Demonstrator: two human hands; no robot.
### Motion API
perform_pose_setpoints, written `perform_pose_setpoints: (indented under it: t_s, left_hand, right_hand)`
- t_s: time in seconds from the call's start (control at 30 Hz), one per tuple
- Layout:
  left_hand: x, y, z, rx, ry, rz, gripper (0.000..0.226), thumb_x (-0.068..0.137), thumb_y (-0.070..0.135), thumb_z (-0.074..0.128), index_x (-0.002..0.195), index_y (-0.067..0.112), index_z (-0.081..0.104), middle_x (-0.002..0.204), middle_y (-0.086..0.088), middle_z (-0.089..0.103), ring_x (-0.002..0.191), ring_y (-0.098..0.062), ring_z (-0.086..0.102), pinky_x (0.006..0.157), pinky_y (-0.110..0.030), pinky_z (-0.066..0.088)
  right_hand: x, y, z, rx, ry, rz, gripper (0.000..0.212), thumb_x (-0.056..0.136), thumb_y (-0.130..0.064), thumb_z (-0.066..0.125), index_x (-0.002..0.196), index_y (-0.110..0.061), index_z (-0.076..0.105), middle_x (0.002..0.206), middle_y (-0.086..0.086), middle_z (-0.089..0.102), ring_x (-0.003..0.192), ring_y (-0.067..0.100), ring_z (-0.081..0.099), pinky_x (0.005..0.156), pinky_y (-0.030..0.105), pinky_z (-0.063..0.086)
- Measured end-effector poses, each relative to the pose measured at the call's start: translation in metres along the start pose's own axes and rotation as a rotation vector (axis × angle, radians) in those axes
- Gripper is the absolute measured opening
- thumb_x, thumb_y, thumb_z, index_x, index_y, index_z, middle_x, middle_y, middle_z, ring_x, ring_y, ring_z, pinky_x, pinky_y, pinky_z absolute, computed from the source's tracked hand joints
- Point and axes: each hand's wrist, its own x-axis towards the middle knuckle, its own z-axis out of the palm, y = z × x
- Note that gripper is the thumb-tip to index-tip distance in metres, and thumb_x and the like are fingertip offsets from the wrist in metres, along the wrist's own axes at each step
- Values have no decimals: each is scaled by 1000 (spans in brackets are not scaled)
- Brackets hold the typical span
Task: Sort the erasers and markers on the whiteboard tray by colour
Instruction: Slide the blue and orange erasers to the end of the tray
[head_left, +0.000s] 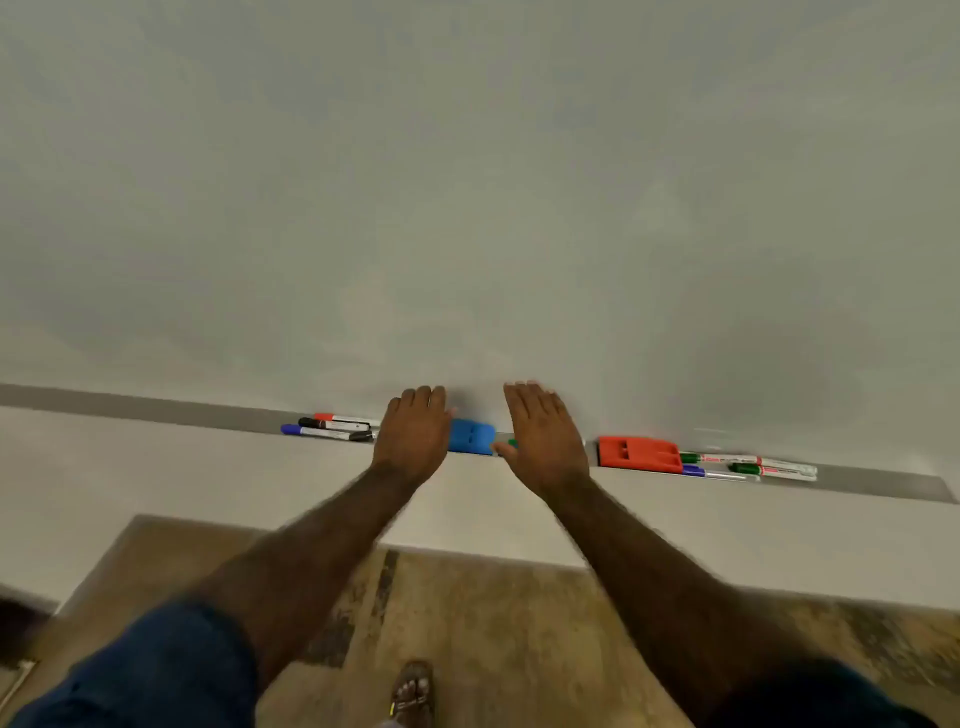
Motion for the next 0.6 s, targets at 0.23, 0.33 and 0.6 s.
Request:
perform_pose_setpoints:
  t_s: [0.23, 0.33, 0.6]
  left_hand:
    - [9, -28, 41, 36, -202, 20, 29, 102, 24, 43, 126, 13, 56, 122, -9, 65, 109, -28, 60, 93, -40, 45]
    - [19, -38, 58, -3, -216, 51, 30, 103, 28, 45, 127, 13, 57, 123, -9, 64, 111, -27, 59, 94, -41, 47]
    - [38, -59, 89, -50, -251, 171, 32, 105, 32, 44, 127, 13, 58, 124, -11, 62, 112, -29, 58, 94, -42, 46]
  right_hand:
    - [11, -14, 40, 122, -220, 95, 62, 96, -39, 64, 149, -20, 39, 135, 4, 57, 119, 26, 55, 95, 41, 49]
    - [21, -24, 54, 128, -279, 110, 60, 97, -35, 64, 150, -22, 37, 138, 5, 54, 120, 26, 54, 94, 41, 51]
    - [50, -48, 89, 172, -351, 208, 54, 99, -18, 59, 150, -21, 41, 150, 7, 44, 127, 27, 52, 102, 43, 51]
